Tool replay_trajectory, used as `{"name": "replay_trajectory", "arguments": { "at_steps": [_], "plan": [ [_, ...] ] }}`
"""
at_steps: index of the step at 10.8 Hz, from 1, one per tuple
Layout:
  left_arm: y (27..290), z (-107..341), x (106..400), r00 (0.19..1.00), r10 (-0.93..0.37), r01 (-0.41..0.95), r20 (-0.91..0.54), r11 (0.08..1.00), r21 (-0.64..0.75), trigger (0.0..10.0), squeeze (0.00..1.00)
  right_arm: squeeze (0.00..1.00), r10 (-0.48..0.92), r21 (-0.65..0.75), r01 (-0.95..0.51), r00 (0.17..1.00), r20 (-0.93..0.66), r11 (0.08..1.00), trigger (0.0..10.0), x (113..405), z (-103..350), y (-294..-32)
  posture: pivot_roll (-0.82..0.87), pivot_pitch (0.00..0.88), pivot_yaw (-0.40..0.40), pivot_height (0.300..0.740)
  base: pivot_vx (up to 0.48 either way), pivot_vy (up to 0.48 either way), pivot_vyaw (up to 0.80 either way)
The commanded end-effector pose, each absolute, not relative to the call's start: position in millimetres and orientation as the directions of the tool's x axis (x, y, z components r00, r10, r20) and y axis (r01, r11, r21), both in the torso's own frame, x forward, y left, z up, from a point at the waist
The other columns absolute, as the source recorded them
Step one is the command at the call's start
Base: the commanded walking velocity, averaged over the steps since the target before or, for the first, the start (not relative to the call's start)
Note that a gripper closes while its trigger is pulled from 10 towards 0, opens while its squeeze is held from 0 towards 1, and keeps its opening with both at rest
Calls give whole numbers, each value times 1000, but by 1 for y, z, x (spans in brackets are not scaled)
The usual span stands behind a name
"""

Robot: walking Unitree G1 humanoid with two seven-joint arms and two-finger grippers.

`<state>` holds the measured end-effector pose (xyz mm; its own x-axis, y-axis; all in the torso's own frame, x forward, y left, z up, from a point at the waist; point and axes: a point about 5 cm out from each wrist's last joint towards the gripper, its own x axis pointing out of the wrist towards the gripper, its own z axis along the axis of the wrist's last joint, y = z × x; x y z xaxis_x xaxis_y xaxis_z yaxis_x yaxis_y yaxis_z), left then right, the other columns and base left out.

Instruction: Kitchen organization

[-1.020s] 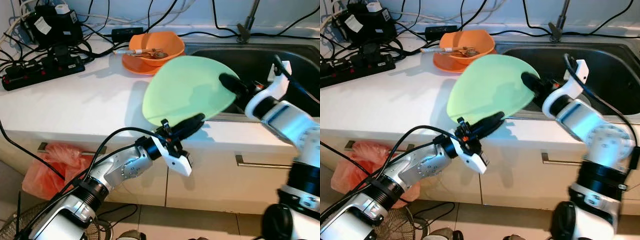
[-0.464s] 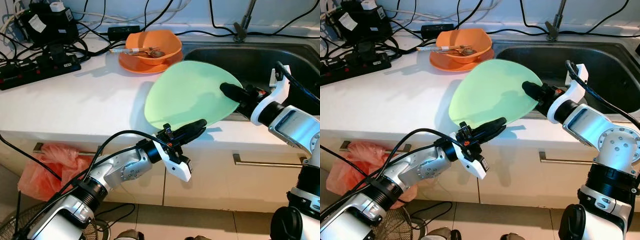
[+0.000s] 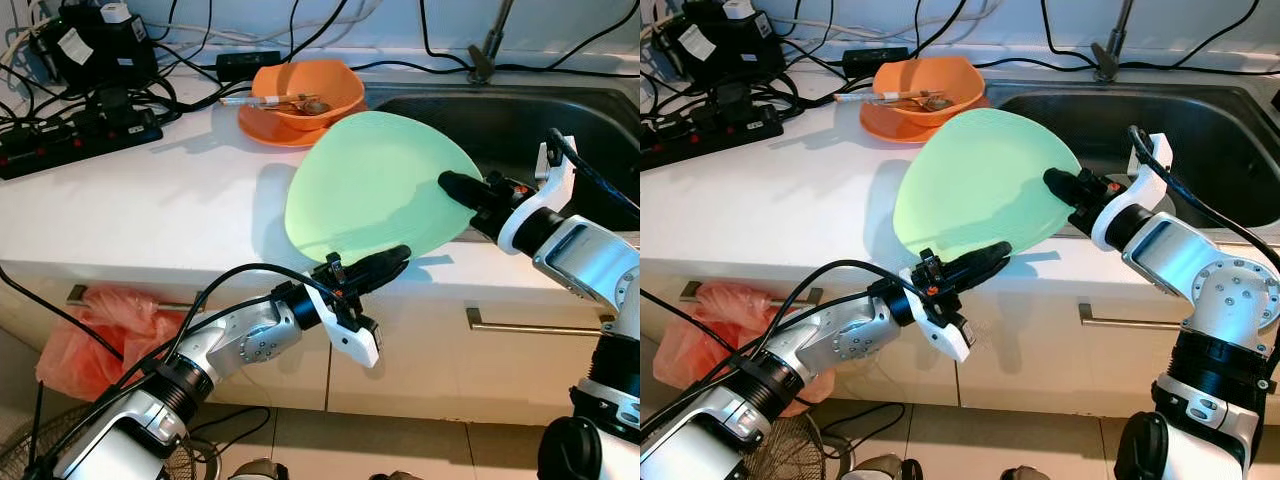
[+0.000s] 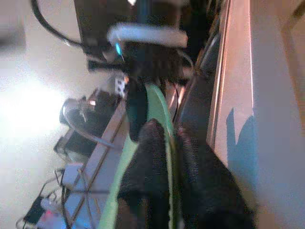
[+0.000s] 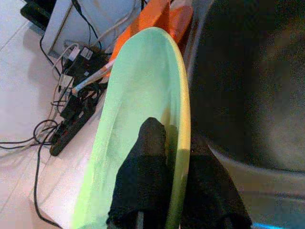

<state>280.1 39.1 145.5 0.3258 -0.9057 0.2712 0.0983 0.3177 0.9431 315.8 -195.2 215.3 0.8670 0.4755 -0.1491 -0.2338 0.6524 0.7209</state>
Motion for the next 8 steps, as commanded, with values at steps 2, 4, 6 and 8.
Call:
{"name": "replay_trajectory", "arguments": {
  "at_steps": [2, 4, 6, 8],
  "plan": [
    [25, 198, 276, 166, -848, 22, 503, 513, 858, 10000, 1000, 0, 444, 711, -126, 851, -280, 692, 0, 314, 190, -194, 47, 75, 12, 740, 0, 0, 0],
    [25, 199, 277, 163, -848, 34, 504, 515, 856, 10000, 1000, 0, 433, 713, -116, 857, -281, 692, 0, 314, 187, -194, 50, 73, 12, 740, 0, 0, 0],
    [25, 199, 278, 158, -847, 46, 507, 520, 853, 10000, 1000, 0, 413, 711, -106, 868, -274, 695, 0, 315, 188, -196, 46, 73, 13, 740, 0, 0, 0],
    [26, 200, 278, 175, -837, 74, 519, 537, 841, 10000, 1000, 0, 368, 718, -81, 894, -254, 691, 0, 318, 188, -199, 46, 73, 11, 740, 0, 0, 0]
  ]
}}
